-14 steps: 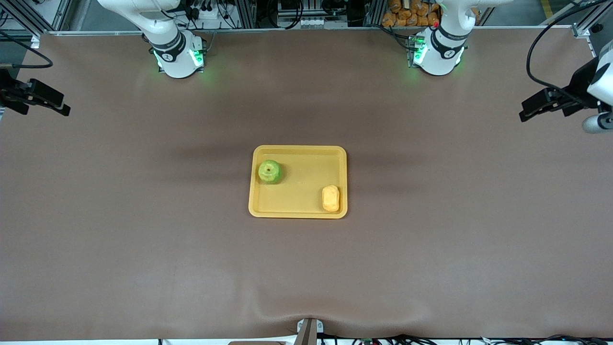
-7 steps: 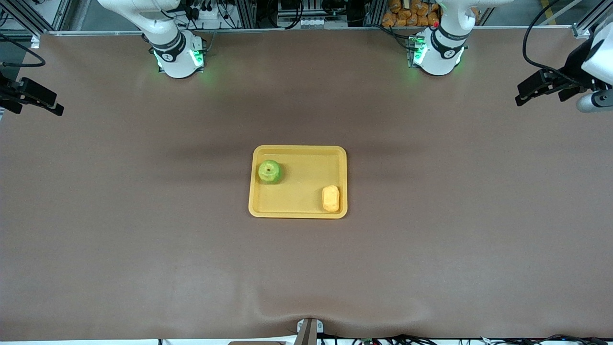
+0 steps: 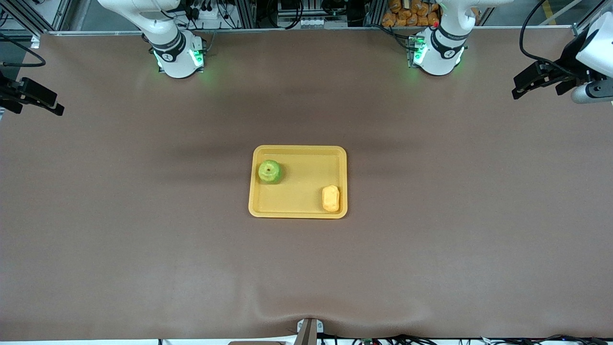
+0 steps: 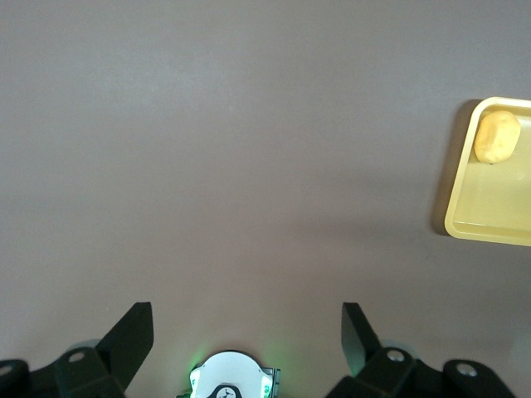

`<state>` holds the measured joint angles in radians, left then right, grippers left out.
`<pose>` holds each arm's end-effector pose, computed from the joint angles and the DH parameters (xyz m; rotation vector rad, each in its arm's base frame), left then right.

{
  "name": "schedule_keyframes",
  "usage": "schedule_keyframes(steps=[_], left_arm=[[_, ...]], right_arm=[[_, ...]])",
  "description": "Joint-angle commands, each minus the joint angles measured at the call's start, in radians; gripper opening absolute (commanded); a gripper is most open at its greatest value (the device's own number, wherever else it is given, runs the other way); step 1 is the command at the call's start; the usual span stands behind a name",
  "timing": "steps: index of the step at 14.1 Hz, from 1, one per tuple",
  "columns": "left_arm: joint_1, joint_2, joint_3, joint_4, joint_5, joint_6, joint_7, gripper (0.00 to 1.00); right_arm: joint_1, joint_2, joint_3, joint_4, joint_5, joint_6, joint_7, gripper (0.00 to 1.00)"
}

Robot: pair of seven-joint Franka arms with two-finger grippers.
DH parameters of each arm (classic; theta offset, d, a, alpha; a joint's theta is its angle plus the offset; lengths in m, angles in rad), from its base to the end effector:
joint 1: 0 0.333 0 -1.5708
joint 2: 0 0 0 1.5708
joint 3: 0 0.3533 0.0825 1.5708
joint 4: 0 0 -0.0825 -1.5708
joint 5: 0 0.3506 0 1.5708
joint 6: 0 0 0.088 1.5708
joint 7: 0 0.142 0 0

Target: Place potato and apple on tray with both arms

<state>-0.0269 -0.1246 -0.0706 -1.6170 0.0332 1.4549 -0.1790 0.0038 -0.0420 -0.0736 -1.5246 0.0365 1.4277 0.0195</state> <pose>0.4618 -0.0427 0.6583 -3.0918 -0.1321 0.0490 0.4888 -0.0295 0.6560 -3.0969 0.1316 0.0837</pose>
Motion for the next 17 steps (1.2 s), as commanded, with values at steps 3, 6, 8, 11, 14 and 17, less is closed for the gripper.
schedule_keyframes(steps=[3, 6, 8, 11, 14, 17], left_arm=[[-0.002, 0.003, 0.000, 0.005, -0.016, -0.008, 0.018, 1.00], [-0.004, 0.016, 0.000, 0.025, -0.018, -0.008, 0.016, 1.00], [-0.005, 0.017, 0.000, 0.026, -0.016, -0.008, 0.015, 1.00], [-0.005, 0.017, 0.000, 0.029, -0.015, -0.008, 0.015, 1.00], [-0.004, 0.017, -0.001, 0.031, -0.016, -0.008, 0.016, 1.00], [-0.004, 0.017, -0.001, 0.029, -0.018, -0.008, 0.018, 1.00]], right_arm=[[-0.013, 0.008, 0.014, 0.021, -0.003, -0.018, -0.010, 1.00], [-0.013, 0.010, 0.014, 0.021, -0.003, -0.018, -0.010, 1.00], [-0.013, 0.013, 0.014, 0.021, -0.003, -0.018, -0.010, 1.00], [-0.013, 0.013, 0.014, 0.021, -0.003, -0.018, -0.010, 1.00], [-0.011, 0.016, 0.014, 0.021, -0.003, -0.016, -0.010, 1.00], [-0.011, 0.017, 0.014, 0.023, -0.003, -0.016, -0.010, 1.00]])
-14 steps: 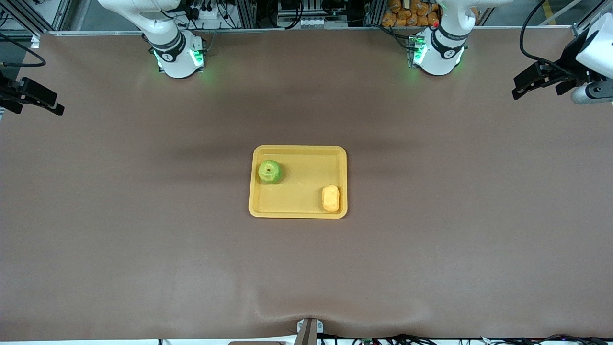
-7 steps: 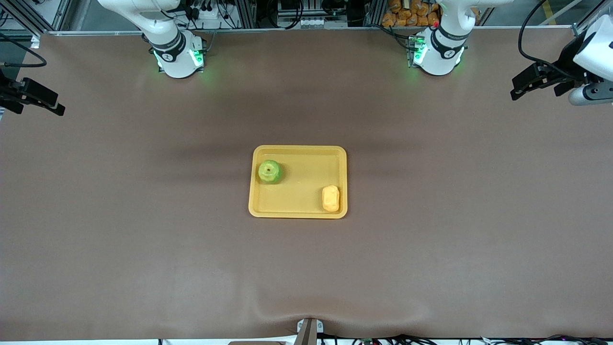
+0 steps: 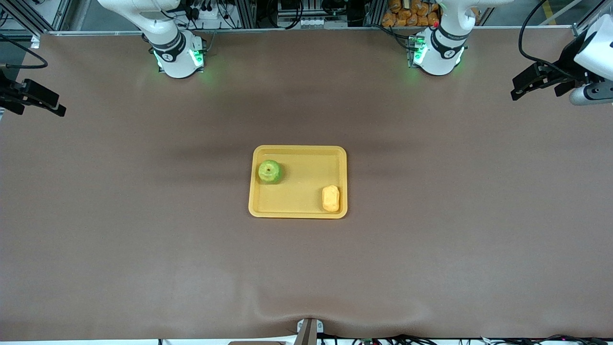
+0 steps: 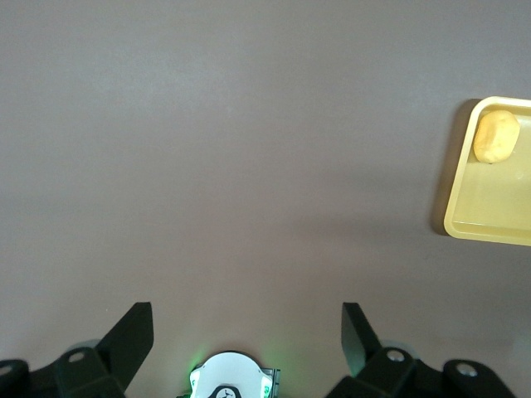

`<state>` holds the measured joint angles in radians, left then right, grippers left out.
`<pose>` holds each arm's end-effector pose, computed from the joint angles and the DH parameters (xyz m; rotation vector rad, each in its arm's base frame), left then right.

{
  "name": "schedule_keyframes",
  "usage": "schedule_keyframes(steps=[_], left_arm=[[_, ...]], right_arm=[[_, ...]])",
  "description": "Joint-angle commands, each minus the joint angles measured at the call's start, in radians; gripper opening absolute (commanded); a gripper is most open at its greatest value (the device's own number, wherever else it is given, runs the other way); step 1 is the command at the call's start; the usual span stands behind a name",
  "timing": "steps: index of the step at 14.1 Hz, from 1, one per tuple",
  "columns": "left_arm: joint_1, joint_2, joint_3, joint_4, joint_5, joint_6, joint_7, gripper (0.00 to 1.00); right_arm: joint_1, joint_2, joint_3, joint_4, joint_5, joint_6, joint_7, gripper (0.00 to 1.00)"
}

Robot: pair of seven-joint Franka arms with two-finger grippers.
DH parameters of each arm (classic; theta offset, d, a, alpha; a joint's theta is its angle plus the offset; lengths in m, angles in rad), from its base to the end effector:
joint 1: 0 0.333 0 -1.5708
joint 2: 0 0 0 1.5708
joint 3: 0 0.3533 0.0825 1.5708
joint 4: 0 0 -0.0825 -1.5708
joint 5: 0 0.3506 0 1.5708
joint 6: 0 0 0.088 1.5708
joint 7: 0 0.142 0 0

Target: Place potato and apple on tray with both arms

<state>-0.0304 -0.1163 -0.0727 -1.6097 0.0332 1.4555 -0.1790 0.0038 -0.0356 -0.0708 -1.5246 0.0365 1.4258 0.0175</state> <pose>0.4645 -0.0455 0.6576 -3.0923 -0.1234 0.0495 0.4907 -0.0281 0.6527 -3.0973 0.1243 0.0966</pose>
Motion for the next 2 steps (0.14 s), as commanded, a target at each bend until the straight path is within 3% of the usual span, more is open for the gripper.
schedule_keyframes(steps=[1, 2], left_arm=[[-0.002, 0.009, 0.001, 0.020, -0.018, -0.009, 0.016, 1.00], [-0.002, 0.009, 0.001, 0.019, -0.018, -0.009, 0.016, 1.00]], right_arm=[[-0.012, 0.011, 0.011, 0.023, -0.003, -0.015, -0.008, 1.00], [-0.012, 0.011, 0.013, 0.023, -0.003, -0.015, -0.008, 1.00]])
